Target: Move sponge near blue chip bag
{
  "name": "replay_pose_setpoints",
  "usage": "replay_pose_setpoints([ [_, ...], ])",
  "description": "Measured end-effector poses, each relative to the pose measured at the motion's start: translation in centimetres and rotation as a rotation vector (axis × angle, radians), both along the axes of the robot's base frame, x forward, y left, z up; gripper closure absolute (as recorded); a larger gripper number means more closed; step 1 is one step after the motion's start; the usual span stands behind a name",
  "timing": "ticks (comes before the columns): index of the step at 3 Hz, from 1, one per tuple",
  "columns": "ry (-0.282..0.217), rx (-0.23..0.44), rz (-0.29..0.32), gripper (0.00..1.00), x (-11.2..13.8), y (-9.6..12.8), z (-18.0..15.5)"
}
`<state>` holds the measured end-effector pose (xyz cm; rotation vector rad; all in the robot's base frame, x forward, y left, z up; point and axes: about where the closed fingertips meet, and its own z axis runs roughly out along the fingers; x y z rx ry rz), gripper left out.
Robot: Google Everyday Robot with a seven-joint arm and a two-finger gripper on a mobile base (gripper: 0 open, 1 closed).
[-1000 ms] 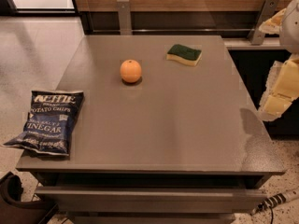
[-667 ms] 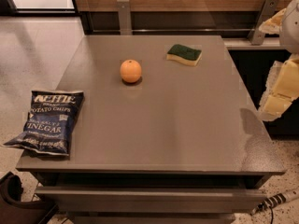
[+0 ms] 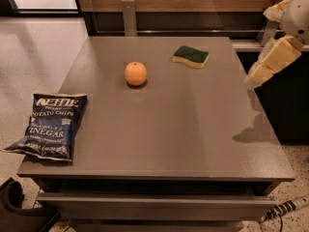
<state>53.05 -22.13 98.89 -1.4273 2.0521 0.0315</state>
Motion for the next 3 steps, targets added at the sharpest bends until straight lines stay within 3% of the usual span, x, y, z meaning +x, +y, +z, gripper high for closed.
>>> replay_pose_setpoints([
  [1,-0.130,0.263,-0.015,0.00,7.7,1.7,-0.7],
  [2,-0.182,0.360,-0.009,0.00,10.4,2.8,-1.1],
  [3,-0.195,0.446,-0.029,0.00,12.8,3.5,-2.7],
])
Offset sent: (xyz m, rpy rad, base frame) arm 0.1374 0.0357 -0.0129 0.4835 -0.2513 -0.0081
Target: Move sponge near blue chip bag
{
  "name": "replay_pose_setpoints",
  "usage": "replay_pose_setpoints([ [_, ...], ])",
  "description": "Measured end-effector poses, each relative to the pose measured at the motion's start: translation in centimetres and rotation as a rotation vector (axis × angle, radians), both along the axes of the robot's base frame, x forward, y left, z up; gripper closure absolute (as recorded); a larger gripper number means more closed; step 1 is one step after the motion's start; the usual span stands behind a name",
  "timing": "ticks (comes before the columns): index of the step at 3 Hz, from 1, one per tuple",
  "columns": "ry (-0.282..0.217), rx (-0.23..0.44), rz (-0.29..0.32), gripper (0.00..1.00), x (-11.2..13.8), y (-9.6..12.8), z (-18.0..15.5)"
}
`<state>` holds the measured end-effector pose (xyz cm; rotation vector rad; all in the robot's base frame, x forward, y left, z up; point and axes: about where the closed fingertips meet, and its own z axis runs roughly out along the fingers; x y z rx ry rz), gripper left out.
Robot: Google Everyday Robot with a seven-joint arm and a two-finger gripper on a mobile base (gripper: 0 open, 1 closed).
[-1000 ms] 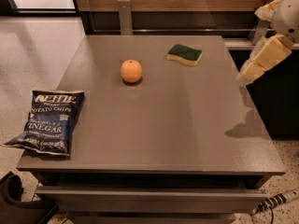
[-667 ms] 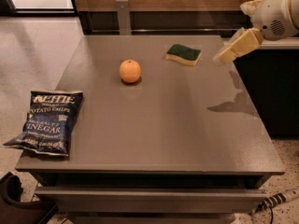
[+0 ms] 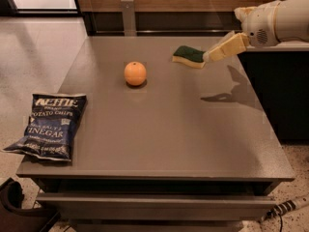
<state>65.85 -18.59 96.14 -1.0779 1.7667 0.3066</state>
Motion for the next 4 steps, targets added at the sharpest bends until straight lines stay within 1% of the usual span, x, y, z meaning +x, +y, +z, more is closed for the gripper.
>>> replay_pose_setpoints([
  [1,0.000,0.000,0.000,0.00,0.0,0.0,0.0],
  [2,0.014,0.027,-0.007,0.00,1.1,-0.2,-0.9],
  [3,0.030,0.111,-0.020,0.00,4.4,-0.4,-3.6],
  [4,0.049,0.147,-0.040,0.00,6.7,-0.5,-6.1],
])
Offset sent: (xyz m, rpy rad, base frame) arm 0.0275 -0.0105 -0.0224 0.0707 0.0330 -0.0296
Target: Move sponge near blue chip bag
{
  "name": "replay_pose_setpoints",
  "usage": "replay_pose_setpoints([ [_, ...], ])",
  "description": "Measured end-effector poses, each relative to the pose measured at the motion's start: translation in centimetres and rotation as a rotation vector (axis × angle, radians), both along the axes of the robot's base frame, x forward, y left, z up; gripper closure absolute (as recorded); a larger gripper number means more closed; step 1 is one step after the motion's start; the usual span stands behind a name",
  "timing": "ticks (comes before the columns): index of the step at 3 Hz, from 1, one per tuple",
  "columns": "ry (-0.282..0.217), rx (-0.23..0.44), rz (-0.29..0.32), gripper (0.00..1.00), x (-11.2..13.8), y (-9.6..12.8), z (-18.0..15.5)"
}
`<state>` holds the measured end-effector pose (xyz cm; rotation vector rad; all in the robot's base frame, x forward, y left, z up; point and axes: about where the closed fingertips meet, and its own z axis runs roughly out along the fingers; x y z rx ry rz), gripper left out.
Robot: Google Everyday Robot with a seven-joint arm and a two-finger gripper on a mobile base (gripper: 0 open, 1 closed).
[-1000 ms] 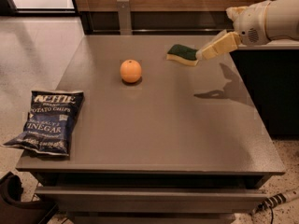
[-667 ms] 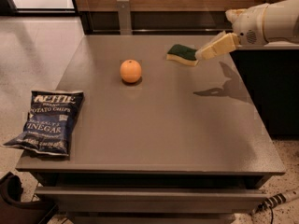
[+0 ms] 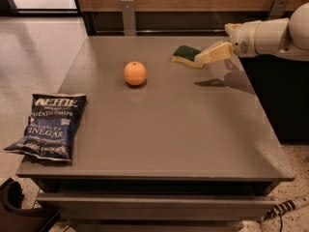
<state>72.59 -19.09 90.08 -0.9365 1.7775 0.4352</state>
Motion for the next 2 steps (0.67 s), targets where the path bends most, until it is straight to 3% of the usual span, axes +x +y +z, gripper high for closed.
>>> replay_pose_setpoints([
  [2,0.050,0.076,-0.024,0.00,3.6,0.6,-5.6],
])
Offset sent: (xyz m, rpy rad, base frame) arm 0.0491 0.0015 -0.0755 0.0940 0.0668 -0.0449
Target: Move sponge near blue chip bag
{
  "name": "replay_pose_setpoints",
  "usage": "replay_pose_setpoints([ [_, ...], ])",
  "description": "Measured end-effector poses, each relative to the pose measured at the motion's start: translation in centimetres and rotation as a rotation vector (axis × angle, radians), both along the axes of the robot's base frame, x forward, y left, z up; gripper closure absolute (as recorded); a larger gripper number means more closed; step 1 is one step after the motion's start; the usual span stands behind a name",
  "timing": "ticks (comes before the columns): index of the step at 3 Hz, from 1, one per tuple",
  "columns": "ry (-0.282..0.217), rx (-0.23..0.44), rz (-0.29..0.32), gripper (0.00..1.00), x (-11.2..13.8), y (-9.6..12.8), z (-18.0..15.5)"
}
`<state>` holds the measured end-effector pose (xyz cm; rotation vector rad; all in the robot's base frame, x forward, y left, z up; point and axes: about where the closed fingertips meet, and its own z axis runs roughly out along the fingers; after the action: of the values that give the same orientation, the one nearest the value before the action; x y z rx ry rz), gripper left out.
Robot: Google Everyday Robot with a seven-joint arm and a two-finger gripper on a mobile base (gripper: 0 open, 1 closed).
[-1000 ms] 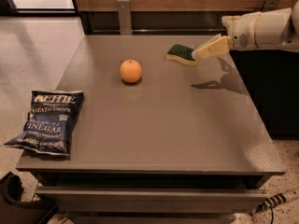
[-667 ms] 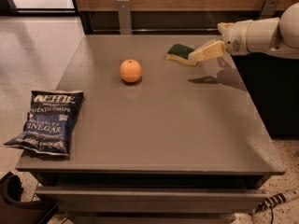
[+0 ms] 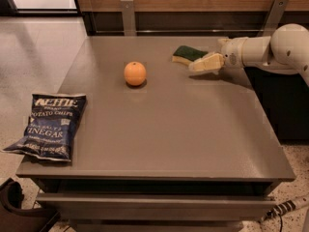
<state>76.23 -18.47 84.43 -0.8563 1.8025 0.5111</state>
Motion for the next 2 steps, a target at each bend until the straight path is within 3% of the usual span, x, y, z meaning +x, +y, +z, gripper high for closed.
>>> replay_pose_setpoints([
  [1,0.008,0.031,0.000,0.00,0.6,0.5,-1.3],
  [2,0.012,0.048,0.018,0.13,0.8,1.6,-2.4],
])
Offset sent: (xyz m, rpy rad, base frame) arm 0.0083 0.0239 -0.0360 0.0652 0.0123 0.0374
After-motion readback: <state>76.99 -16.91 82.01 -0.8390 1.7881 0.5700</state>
